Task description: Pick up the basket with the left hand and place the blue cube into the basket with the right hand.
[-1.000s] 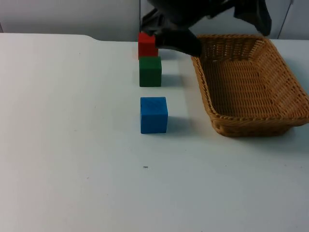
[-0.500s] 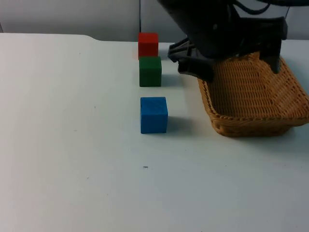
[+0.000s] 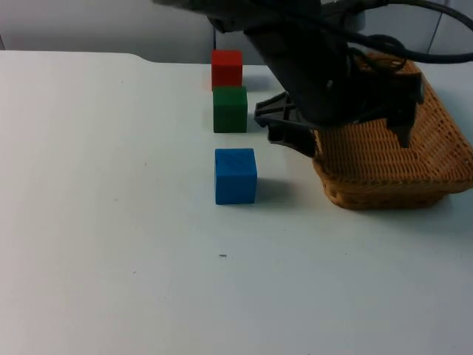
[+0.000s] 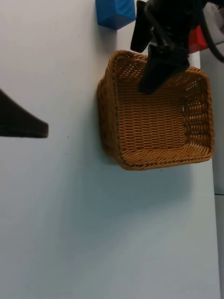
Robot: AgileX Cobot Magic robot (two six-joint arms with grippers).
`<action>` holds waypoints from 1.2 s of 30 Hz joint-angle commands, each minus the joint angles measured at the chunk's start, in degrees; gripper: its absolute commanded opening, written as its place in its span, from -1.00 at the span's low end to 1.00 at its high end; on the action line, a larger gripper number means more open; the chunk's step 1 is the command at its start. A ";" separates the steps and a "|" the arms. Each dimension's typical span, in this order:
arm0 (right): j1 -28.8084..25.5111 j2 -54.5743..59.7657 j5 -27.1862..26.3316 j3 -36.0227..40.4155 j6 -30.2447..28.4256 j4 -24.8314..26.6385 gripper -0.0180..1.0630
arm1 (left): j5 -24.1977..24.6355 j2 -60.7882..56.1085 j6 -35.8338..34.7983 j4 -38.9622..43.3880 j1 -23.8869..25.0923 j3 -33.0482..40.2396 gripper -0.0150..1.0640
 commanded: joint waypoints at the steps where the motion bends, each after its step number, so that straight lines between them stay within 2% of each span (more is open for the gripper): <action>1: -0.18 -0.10 -0.64 0.46 -0.04 -0.41 0.96 | 1.39 1.66 -1.02 0.26 -0.89 -2.91 0.97; 4: -0.18 -0.10 -0.64 0.46 -0.04 -0.41 0.96 | 3.88 3.86 -1.29 1.61 -1.34 -6.20 0.97; 8: -0.18 -0.10 -0.64 0.46 -0.04 -0.41 0.96 | 8.65 6.42 -5.08 7.48 -1.57 -10.46 0.97; 12: -0.18 -0.10 -0.64 0.46 -0.04 -0.41 0.96 | 8.58 6.53 -7.13 9.45 -1.57 -10.57 0.97; 15: -0.18 -0.10 -0.64 0.46 -0.04 -0.41 0.96 | 8.05 6.93 -11.16 13.41 -1.57 -10.57 0.97; 22: -0.18 -0.10 -0.64 0.46 -0.04 -0.41 0.96 | 5.61 7.56 -12.29 14.19 -1.57 -10.57 0.96; 32: -0.18 -0.10 -0.64 0.46 -0.04 -0.41 0.96 | 5.58 9.58 -13.18 13.92 -1.57 -10.57 0.95; 35: -0.18 -0.10 -0.64 0.46 -0.04 -0.41 0.96 | 5.71 10.20 -13.18 13.92 -1.57 -10.57 0.77; 36: -0.18 -0.10 -0.64 0.46 -0.04 -0.41 0.96 | 5.71 10.20 -13.18 13.92 -1.57 -10.57 0.77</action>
